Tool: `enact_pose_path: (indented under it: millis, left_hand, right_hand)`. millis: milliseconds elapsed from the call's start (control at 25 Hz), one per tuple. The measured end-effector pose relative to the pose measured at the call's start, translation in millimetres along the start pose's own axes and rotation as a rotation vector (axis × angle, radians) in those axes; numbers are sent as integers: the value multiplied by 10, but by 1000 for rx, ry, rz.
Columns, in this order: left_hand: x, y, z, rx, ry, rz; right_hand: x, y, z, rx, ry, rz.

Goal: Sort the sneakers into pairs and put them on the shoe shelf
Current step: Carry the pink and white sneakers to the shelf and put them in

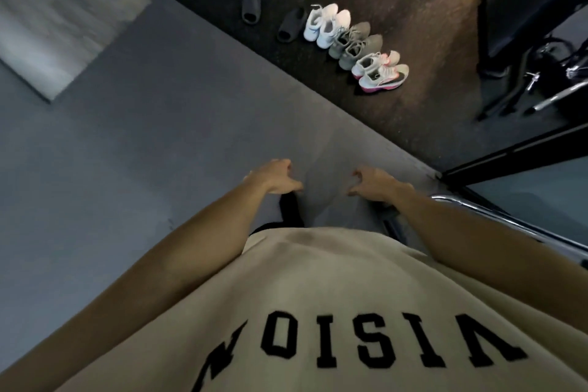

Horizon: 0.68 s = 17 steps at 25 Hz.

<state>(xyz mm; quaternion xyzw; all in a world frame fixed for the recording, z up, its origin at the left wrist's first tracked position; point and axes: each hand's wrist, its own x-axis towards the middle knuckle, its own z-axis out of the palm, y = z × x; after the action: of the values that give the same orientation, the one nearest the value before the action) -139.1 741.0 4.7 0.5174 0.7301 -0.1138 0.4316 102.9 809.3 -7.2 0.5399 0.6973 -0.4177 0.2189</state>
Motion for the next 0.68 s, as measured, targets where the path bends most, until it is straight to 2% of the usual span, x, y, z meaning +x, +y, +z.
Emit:
enact_pose_path:
  millis: [120,360,560,680]
  left_hand:
    - [497,92,-655,93,-46,96]
    - [1453,479,-1604,222,-142,146]
    - [2330,1046,-2329,293,-128,192]
    - [2750,1425,-2729,309,-133,184]
  right_hand:
    - [385,-228,-358,78,42,98]
    - [1100,-326,-1099,291,66,176]
    - [1804,-272,-1889,422,131,226]
    - [2118,-260,-2417,395,100,224]
